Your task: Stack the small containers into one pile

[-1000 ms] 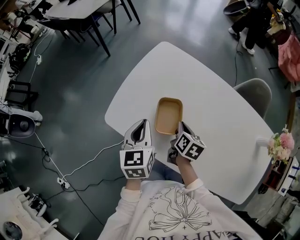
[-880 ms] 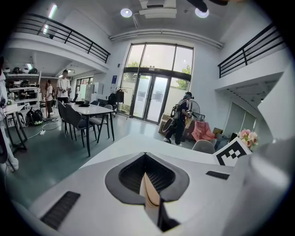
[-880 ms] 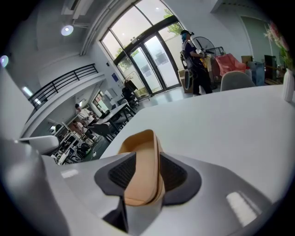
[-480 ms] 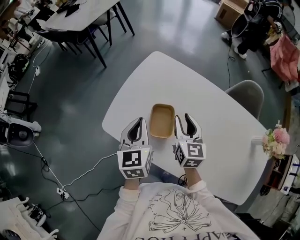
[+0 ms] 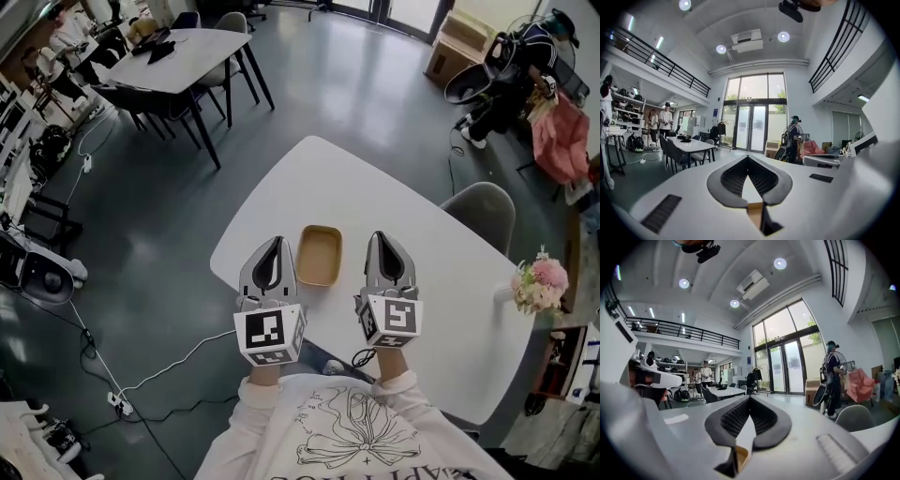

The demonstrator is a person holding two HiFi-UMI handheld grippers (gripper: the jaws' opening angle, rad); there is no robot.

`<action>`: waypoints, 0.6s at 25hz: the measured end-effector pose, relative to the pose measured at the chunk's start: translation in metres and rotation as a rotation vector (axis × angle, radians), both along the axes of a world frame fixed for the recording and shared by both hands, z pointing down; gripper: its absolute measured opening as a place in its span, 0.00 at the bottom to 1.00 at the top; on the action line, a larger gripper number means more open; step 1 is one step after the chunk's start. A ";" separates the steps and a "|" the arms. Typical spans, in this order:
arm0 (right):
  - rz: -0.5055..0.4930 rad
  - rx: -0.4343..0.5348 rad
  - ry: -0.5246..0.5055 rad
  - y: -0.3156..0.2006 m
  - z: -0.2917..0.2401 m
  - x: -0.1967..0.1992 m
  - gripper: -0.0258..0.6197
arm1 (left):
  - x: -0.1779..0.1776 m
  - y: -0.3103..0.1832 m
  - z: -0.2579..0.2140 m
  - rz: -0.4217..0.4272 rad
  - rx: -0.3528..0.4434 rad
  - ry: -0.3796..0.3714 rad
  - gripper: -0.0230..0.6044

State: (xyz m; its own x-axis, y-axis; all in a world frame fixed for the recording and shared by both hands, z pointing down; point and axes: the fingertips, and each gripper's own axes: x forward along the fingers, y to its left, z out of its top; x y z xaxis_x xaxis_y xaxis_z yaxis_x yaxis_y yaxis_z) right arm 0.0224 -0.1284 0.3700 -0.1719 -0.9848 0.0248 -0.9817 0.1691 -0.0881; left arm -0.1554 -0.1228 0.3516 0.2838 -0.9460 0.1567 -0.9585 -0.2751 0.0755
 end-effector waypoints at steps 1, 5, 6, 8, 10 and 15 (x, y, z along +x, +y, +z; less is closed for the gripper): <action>-0.003 0.017 0.009 0.003 -0.007 0.000 0.06 | 0.000 0.003 -0.005 -0.005 0.015 -0.005 0.05; -0.011 0.078 0.023 0.015 -0.036 -0.005 0.06 | -0.003 0.013 -0.021 -0.019 0.058 -0.020 0.05; -0.011 0.090 0.029 0.017 -0.041 -0.005 0.06 | -0.005 0.016 -0.025 -0.023 0.069 -0.024 0.05; -0.011 0.104 0.044 0.023 -0.046 -0.006 0.06 | -0.009 0.021 -0.033 -0.030 0.093 -0.031 0.05; -0.013 0.114 0.051 0.028 -0.049 -0.007 0.06 | -0.013 0.026 -0.041 -0.039 0.112 -0.029 0.05; -0.028 0.133 0.035 0.037 -0.063 -0.013 0.06 | -0.024 0.036 -0.055 -0.063 0.143 -0.027 0.05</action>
State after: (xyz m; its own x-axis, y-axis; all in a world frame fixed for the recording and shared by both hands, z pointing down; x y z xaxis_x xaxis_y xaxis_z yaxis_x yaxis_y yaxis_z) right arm 0.0097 -0.0913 0.3072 -0.2002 -0.9747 -0.0990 -0.9786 0.2039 -0.0288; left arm -0.1797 -0.0871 0.2962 0.2206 -0.9750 0.0259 -0.9753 -0.2203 0.0139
